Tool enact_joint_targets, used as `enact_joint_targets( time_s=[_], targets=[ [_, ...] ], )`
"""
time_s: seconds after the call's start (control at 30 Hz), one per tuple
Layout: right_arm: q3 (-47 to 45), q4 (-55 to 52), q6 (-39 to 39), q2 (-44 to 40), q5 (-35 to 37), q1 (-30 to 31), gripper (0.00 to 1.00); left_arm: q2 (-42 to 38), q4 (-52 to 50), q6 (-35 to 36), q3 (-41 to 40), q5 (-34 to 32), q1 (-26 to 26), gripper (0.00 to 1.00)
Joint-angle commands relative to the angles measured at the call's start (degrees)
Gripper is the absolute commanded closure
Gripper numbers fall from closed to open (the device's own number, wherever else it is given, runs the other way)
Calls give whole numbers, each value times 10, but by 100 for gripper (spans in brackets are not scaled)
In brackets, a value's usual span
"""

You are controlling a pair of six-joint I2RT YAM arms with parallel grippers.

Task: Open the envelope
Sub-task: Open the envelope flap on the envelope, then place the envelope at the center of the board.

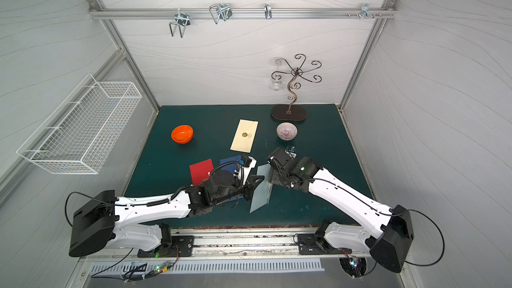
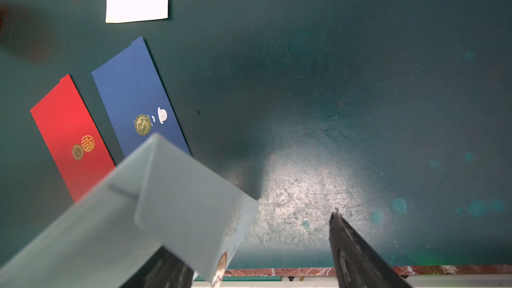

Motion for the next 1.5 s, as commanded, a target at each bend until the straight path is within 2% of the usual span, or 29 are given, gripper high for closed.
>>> enact_joint_targets(
  time_s=[0.0, 0.13, 0.43, 0.53, 0.6, 0.7, 0.83, 0.97, 1.1, 1.23, 1.33, 1.47],
  targets=[
    [-8, -8, 2, -10, 11, -4, 24, -6, 44, 2, 11, 14, -4, 100],
    [-20, -15, -3, -18, 17, -28, 23, -11, 39, -14, 9, 5, -3, 100],
    [-66, 44, -52, -81, -39, -70, 17, -29, 39, -45, 0, -14, -3, 100],
    [-69, 69, -91, -109, -60, -69, 10, -42, 26, -65, 0, -27, 2, 100],
    [-73, 95, -132, -136, -88, -70, 6, -53, 12, -119, 0, -23, 21, 100],
    [-89, 146, -176, -195, -132, -69, 2, -71, 23, -258, -12, 41, 93, 100],
    [-131, 204, -199, -275, -151, -70, 1, -88, 114, -419, -57, 97, 178, 100],
    [-140, 213, -221, -295, -194, -69, 3, -105, 193, -509, -93, 94, 211, 100],
    [-136, 208, -219, -273, -218, -69, 8, -116, 201, -521, -94, 106, 218, 100],
    [-132, 237, -231, -243, -274, -63, 11, -124, 177, -507, -80, 130, 219, 100],
    [-121, 222, -233, -225, -238, -51, 11, -122, 194, -512, -74, 160, 218, 100],
    [-126, 229, -236, -214, -242, -50, 15, -113, 210, -514, -63, 200, 218, 100]
  ],
)
